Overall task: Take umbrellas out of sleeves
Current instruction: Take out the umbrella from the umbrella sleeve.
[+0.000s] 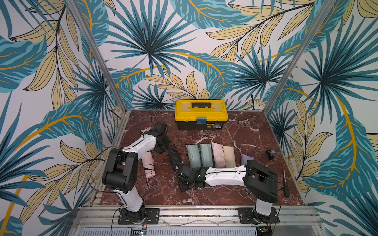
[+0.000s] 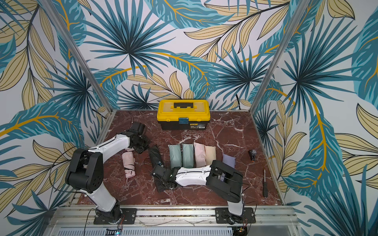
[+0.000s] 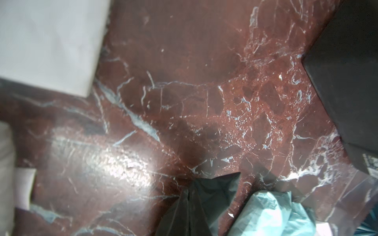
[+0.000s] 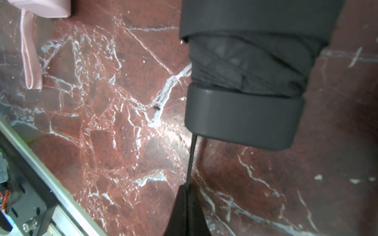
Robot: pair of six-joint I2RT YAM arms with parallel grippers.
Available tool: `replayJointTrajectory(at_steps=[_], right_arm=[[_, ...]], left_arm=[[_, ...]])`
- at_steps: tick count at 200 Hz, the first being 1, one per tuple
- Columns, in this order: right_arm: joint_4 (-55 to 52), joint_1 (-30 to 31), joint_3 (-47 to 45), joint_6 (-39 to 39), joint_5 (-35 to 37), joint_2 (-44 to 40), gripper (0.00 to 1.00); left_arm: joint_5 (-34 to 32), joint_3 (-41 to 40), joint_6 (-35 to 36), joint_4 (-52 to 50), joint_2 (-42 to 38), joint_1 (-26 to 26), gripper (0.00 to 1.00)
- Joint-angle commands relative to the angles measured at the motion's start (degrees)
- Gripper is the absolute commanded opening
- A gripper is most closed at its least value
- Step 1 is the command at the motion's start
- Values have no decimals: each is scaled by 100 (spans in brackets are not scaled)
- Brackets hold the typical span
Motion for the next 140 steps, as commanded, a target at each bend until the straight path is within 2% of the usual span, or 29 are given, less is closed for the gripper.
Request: replayJointTrajectory(at_steps=[1,140], right_arm=[[-109,28,-172,18,-278,-192,0],[41,156,-383,234,-466,-388,0]], left_arm=[[-223,116,628,301,1,53,0],[-195,214,1174,608,365,496,1]])
